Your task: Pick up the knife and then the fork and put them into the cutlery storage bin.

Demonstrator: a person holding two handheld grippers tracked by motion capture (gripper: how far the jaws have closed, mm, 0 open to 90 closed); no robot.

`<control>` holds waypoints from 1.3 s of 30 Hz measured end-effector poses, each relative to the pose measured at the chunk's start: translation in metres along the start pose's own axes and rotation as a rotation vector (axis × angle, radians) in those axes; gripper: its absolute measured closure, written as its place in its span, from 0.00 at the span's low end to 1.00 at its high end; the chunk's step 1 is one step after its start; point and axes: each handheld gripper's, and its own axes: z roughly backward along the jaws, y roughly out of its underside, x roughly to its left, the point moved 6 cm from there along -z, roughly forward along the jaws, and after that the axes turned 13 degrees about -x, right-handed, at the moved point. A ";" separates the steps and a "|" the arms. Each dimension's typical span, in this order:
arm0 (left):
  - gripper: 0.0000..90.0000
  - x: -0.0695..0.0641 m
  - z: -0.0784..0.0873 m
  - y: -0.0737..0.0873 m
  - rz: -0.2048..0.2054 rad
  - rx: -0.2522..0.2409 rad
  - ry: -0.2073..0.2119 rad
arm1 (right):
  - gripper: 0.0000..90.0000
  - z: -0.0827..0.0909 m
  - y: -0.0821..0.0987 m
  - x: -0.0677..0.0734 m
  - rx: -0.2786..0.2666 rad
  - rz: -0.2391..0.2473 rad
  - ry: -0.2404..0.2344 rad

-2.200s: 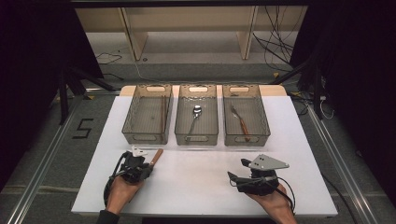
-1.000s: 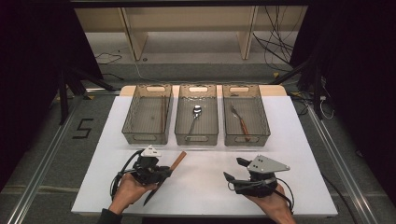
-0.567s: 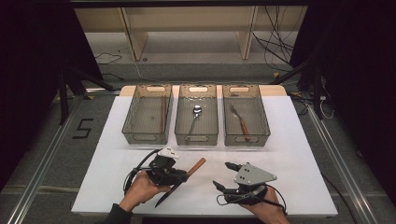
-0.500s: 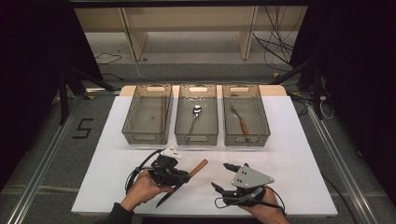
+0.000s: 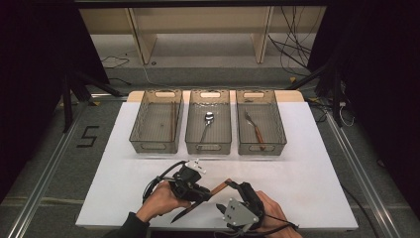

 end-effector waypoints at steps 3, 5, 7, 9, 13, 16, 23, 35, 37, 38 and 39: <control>0.85 -0.003 0.000 -0.001 0.001 0.004 0.008 | 0.37 -0.004 0.002 0.006 0.032 0.077 0.011; 0.85 -0.005 0.002 -0.001 -0.008 0.009 0.016 | 0.39 -0.007 0.003 0.009 0.044 0.115 0.020; 0.85 -0.008 0.002 -0.003 -0.015 0.009 0.021 | 0.41 -0.009 0.004 0.010 0.056 0.181 0.033; 0.85 -0.011 0.003 -0.003 -0.022 0.016 0.028 | 0.44 -0.011 0.004 0.012 0.071 0.226 0.041; 0.85 -0.014 0.001 -0.002 -0.032 0.028 0.037 | 0.51 -0.014 0.004 0.017 0.085 0.327 0.057; 0.85 -0.016 0.001 -0.001 -0.030 0.037 0.045 | 0.58 -0.014 0.004 0.019 0.092 0.370 0.062; 0.85 -0.019 0.001 -0.001 -0.035 0.054 0.061 | 0.71 -0.016 0.007 0.024 0.100 0.480 0.061; 0.85 -0.019 0.002 0.000 -0.025 0.063 0.070 | 0.88 -0.017 0.010 0.031 0.100 0.627 0.043; 0.85 -0.018 0.003 -0.001 -0.020 0.062 0.072 | 0.89 -0.017 0.011 0.033 0.101 0.628 0.035; 0.85 -0.018 0.003 0.000 -0.017 0.063 0.074 | 0.90 -0.017 0.010 0.033 0.101 0.635 0.037; 0.85 -0.019 0.004 0.000 -0.015 0.065 0.077 | 0.90 -0.016 0.010 0.033 0.099 0.636 0.034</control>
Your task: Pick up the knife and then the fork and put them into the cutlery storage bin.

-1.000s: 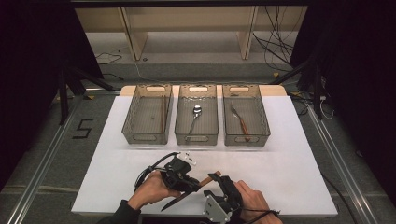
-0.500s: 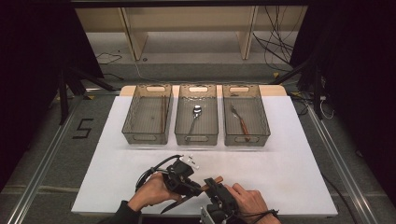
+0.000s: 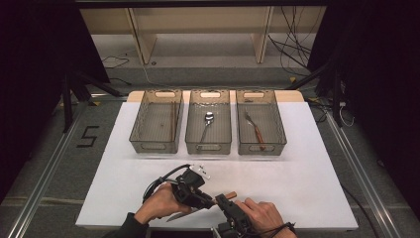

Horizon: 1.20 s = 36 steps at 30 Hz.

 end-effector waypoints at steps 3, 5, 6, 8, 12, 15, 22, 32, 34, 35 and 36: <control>0.84 -0.001 0.004 -0.001 0.000 -0.003 0.003 | 0.90 0.001 -0.001 -0.001 -0.008 0.004 -0.001; 0.80 0.002 0.009 -0.002 0.008 -0.024 -0.010 | 0.90 0.002 0.001 -0.001 0.006 -0.009 -0.005; 0.77 0.004 0.012 -0.004 0.011 -0.039 -0.018 | 0.90 0.002 0.002 -0.001 0.012 -0.005 -0.004; 0.72 0.008 0.019 -0.005 0.014 -0.065 -0.032 | 0.90 0.002 0.005 -0.001 0.018 -0.015 -0.007; 0.60 0.018 0.034 -0.007 0.027 -0.137 -0.068 | 0.90 0.004 0.009 -0.004 0.023 -0.021 0.001; 0.50 0.027 0.046 -0.008 0.040 -0.192 -0.105 | 0.90 0.006 0.012 -0.006 0.030 -0.044 0.007; 0.35 0.047 0.069 -0.008 0.056 -0.335 -0.184 | 0.90 0.011 0.024 -0.016 0.052 -0.109 0.021; 0.29 0.080 0.083 0.009 0.104 -0.434 -0.284 | 0.90 0.021 0.052 -0.036 0.086 -0.226 0.058; 0.29 0.084 0.082 0.012 0.107 -0.447 -0.298 | 0.90 0.022 0.056 -0.040 0.081 -0.251 0.062; 0.29 0.085 0.081 0.013 0.109 -0.453 -0.308 | 0.90 0.023 0.057 -0.042 0.082 -0.263 0.062; 0.29 0.086 0.081 0.014 0.114 -0.463 -0.315 | 0.90 0.023 0.059 -0.044 0.084 -0.273 0.066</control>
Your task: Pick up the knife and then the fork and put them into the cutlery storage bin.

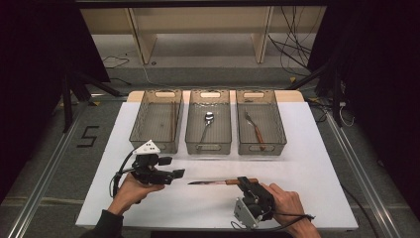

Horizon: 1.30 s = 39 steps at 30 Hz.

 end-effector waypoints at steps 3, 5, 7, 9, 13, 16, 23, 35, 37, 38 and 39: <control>0.28 0.000 0.000 0.001 -0.013 -0.024 -0.009 | 0.90 0.000 0.003 -0.006 0.010 -0.047 0.003; 0.28 0.000 0.002 0.002 -0.018 -0.042 -0.011 | 0.90 0.000 0.006 -0.010 0.019 -0.100 0.000; 0.27 -0.001 0.003 0.003 -0.029 -0.065 -0.017 | 0.90 -0.001 0.010 -0.016 0.027 -0.158 -0.005; 0.27 -0.002 0.004 0.004 -0.043 -0.080 -0.026 | 0.90 -0.001 0.013 -0.024 0.031 -0.234 -0.016; 0.26 -0.005 0.006 0.010 -0.075 -0.112 -0.051 | 0.90 -0.002 0.019 -0.043 0.016 -0.429 -0.022; 0.26 -0.008 0.007 0.016 -0.096 -0.123 -0.049 | 0.90 -0.004 0.024 -0.057 -0.002 -0.582 -0.035; 0.25 -0.009 0.008 0.026 -0.085 -0.147 -0.048 | 0.90 -0.014 0.046 -0.086 -0.017 -0.937 -0.056; 0.23 -0.006 0.010 0.039 -0.066 -0.178 -0.059 | 0.90 -0.036 0.080 -0.120 0.046 -1.193 -0.066; 0.22 -0.006 0.010 0.040 -0.066 -0.186 -0.063 | 0.90 -0.041 0.082 -0.124 0.053 -1.209 -0.068; 0.22 -0.006 0.011 0.040 -0.070 -0.190 -0.064 | 0.90 -0.043 0.083 -0.126 0.062 -1.215 -0.067; 0.22 -0.006 0.011 0.039 -0.069 -0.195 -0.069 | 0.90 -0.046 0.084 -0.129 0.065 -1.226 -0.069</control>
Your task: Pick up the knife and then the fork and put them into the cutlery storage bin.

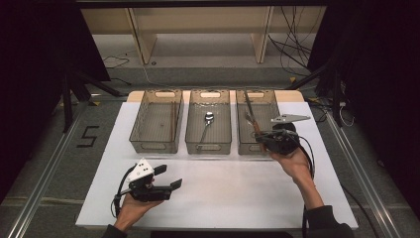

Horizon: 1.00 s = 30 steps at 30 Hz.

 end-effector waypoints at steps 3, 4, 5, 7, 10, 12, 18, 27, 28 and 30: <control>0.21 0.003 0.002 -0.001 0.008 -0.011 -0.006 | 0.90 -0.007 -0.007 -0.006 0.009 -0.026 0.004; 0.21 0.003 0.003 -0.001 0.013 -0.016 -0.011 | 0.90 -0.009 -0.009 -0.009 0.014 -0.031 0.009; 0.21 0.004 0.003 -0.001 0.014 -0.016 -0.012 | 0.90 -0.011 -0.010 -0.011 0.019 -0.035 0.017; 0.21 0.004 0.004 -0.001 0.013 -0.019 -0.014 | 0.90 -0.016 -0.013 -0.016 0.031 -0.038 0.029; 0.21 0.004 0.004 0.000 0.008 -0.016 -0.016 | 0.90 -0.023 -0.015 -0.024 0.046 -0.052 0.044; 0.21 0.004 0.005 0.000 0.007 -0.019 -0.018 | 0.90 -0.028 -0.015 -0.028 0.059 -0.060 0.057; 0.21 0.004 0.006 0.000 0.011 -0.031 -0.023 | 0.90 -0.042 -0.012 -0.044 0.114 -0.084 0.106; 0.21 0.004 0.006 0.001 0.008 -0.029 -0.020 | 0.90 -0.057 -0.002 -0.065 0.192 -0.101 0.187; 0.21 0.004 0.006 0.001 0.011 -0.029 -0.020 | 0.90 -0.058 -0.001 -0.065 0.199 -0.101 0.191; 0.21 0.004 0.006 0.001 0.010 -0.027 -0.020 | 0.90 -0.059 0.001 -0.066 0.210 -0.100 0.198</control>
